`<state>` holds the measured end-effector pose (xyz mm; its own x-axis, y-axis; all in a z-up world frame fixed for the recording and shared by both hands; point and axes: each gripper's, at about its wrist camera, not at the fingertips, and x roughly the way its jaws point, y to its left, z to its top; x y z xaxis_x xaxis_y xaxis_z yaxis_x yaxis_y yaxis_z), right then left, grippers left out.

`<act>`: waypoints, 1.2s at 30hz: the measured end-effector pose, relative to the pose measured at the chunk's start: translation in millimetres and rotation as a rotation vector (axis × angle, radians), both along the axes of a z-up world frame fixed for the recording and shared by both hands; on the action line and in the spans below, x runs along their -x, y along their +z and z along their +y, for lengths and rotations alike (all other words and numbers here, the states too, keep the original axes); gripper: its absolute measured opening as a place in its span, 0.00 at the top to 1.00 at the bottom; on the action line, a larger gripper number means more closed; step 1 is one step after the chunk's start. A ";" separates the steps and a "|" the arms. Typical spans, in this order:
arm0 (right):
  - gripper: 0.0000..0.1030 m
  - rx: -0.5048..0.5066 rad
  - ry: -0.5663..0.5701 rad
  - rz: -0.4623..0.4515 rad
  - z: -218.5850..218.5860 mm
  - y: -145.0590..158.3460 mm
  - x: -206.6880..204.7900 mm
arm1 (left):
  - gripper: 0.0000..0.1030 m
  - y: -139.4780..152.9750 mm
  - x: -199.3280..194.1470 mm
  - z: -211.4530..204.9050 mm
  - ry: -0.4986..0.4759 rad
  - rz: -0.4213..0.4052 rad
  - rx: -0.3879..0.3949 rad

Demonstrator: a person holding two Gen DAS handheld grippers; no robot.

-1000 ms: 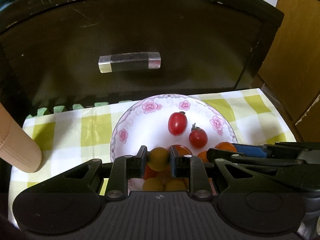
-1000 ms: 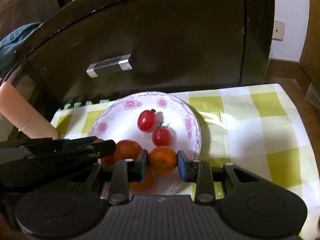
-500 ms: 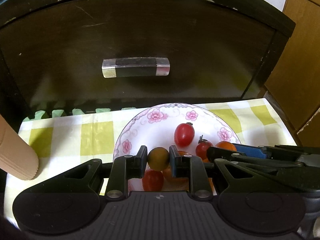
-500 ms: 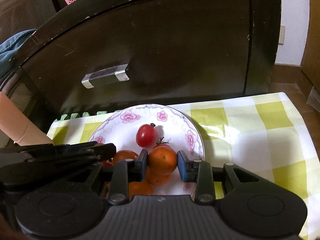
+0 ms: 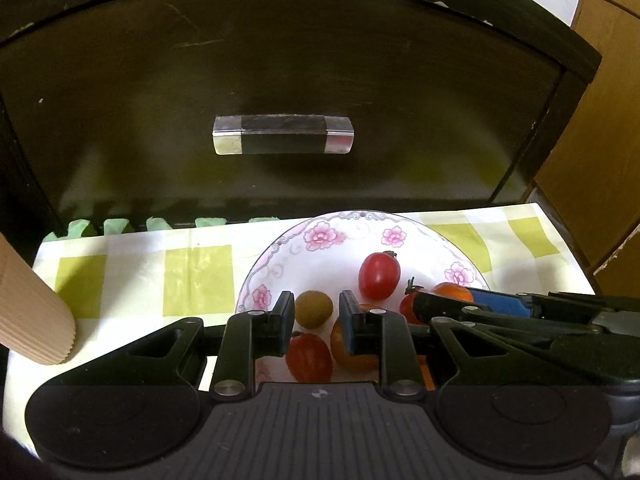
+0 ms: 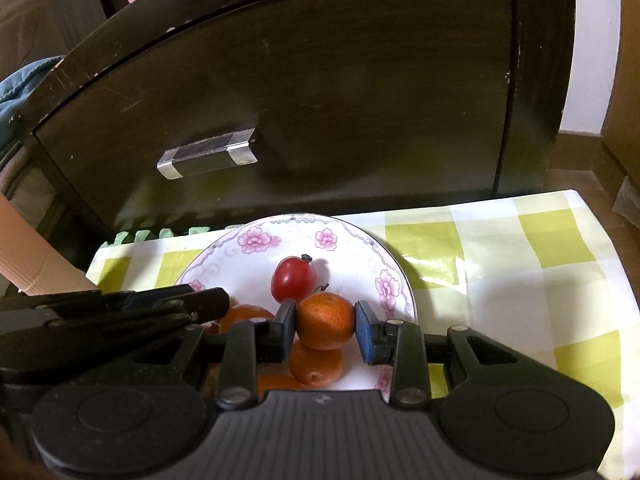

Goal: Organize fruits
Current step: 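Lower both fruits into the bowl and open both grippers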

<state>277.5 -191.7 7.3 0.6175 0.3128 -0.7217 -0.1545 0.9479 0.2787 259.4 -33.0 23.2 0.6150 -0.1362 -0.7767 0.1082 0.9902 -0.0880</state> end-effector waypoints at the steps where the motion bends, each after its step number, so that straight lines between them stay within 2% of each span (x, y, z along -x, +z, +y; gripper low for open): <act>1: 0.69 -0.001 -0.002 0.000 0.0 -0.2 0.2 | 0.68 -0.1 0.2 0.2 0.002 0.000 0.002; 9: 0.69 0.009 -0.008 0.006 2.2 -0.3 -2.9 | 0.61 -0.8 -0.5 2.2 0.017 0.001 0.006; 16: 0.69 0.013 -0.025 0.026 0.6 -0.9 -6.1 | 0.50 3.2 2.6 1.6 0.022 -0.003 0.002; 24: 0.64 0.019 -0.038 0.020 -4.2 9.0 0.9 | 0.44 15.0 10.5 1.8 0.025 -0.019 -0.004; 36: 0.63 -0.017 -0.050 0.002 -12.4 24.8 17.7 | 0.39 27.8 25.8 1.0 0.028 -0.034 -0.007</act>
